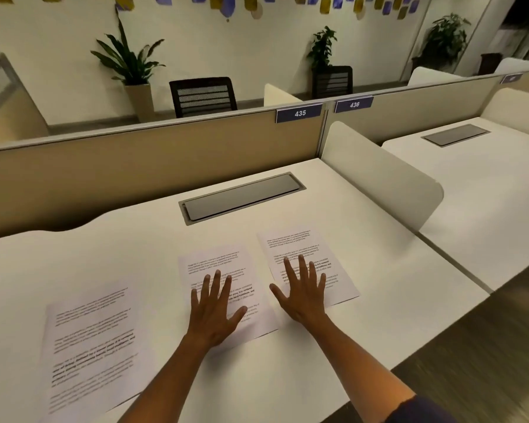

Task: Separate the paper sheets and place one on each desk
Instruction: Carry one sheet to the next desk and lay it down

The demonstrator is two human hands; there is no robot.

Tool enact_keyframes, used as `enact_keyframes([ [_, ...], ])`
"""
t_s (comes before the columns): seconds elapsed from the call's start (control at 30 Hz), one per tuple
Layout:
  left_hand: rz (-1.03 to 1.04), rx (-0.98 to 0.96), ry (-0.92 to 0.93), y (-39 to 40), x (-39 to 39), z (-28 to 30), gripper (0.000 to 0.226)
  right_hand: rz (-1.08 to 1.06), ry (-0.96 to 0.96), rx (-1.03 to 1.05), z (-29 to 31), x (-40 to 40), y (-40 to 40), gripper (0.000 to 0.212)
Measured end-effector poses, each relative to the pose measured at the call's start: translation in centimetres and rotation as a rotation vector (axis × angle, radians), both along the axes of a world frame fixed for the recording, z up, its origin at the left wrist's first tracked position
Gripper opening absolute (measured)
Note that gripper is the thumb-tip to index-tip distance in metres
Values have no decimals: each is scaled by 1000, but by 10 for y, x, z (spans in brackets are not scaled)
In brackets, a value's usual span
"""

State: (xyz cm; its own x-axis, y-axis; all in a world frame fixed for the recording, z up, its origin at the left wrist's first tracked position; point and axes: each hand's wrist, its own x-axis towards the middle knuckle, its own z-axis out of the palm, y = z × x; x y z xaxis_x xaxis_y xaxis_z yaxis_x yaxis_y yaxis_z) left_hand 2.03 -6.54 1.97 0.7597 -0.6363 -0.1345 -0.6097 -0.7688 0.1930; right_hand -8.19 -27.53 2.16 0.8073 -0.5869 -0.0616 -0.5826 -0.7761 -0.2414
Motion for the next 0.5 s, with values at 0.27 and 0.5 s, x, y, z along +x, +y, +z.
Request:
enact_keyframes([
  [0.27,55,45,19,-76,-12,-11,90,34,12,70,-9,-8,-83,81],
  [0.5,68,7,66,-133,-33,-26,87,42,40,143,-25,-21,-144,82],
])
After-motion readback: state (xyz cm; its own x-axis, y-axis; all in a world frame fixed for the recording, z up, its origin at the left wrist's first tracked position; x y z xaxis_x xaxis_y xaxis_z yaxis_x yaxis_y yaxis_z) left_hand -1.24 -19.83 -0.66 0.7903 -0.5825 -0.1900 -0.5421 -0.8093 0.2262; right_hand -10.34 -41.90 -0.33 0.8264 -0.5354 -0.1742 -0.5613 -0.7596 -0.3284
